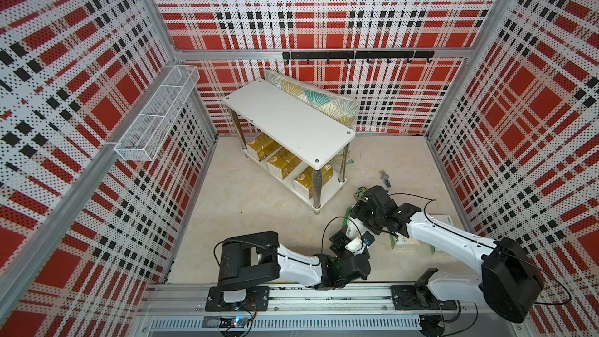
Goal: Place the tissue boxes on the shelf by color
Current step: Pick up the box of tissues from the center of the board.
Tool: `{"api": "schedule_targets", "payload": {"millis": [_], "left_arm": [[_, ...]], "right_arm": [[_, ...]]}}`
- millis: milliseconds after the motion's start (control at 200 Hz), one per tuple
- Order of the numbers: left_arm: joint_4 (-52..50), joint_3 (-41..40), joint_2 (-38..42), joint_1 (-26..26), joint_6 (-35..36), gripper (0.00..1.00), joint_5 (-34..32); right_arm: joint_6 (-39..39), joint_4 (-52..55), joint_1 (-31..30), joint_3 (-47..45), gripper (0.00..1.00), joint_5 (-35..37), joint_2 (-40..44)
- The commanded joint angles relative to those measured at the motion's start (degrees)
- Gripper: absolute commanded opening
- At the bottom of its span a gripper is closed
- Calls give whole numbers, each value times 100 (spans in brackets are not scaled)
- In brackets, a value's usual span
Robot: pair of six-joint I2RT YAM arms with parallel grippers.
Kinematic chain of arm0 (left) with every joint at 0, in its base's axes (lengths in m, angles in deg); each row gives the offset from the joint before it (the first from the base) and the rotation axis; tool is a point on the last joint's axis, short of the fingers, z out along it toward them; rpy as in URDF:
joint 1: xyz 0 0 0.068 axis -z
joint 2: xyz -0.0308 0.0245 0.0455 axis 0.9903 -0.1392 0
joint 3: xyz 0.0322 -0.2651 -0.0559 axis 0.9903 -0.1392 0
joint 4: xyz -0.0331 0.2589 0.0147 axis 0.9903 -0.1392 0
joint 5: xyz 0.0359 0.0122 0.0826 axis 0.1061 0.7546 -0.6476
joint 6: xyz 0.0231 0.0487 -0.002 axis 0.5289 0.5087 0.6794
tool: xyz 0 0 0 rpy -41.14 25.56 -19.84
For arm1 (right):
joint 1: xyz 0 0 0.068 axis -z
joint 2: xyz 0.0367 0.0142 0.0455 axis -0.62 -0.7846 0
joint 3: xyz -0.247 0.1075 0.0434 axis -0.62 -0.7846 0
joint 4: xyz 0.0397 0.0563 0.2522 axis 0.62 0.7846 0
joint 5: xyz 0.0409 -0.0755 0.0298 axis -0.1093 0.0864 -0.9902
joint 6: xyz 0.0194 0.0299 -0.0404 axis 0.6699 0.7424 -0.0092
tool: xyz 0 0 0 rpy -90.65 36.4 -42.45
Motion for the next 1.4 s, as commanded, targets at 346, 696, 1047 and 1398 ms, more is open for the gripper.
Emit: {"api": "schedule_targets", "payload": {"millis": [346, 696, 1047, 1398], "left_arm": [[430, -318, 700, -251, -371, 83, 1342], [435, -605, 1128, -490, -553, 82, 1913], [388, -679, 1654, -680, -654, 81, 2342], [-236, -489, 2026, -812, -712, 80, 3050]], "right_arm": [[-835, 626, -47, 607, 100, 771, 110], [-1507, 1052, 355, 839, 100, 1248, 61], [-2271, 1355, 742, 1055, 100, 1855, 229], [-2748, 1061, 1112, 1189, 100, 2070, -116]]}}
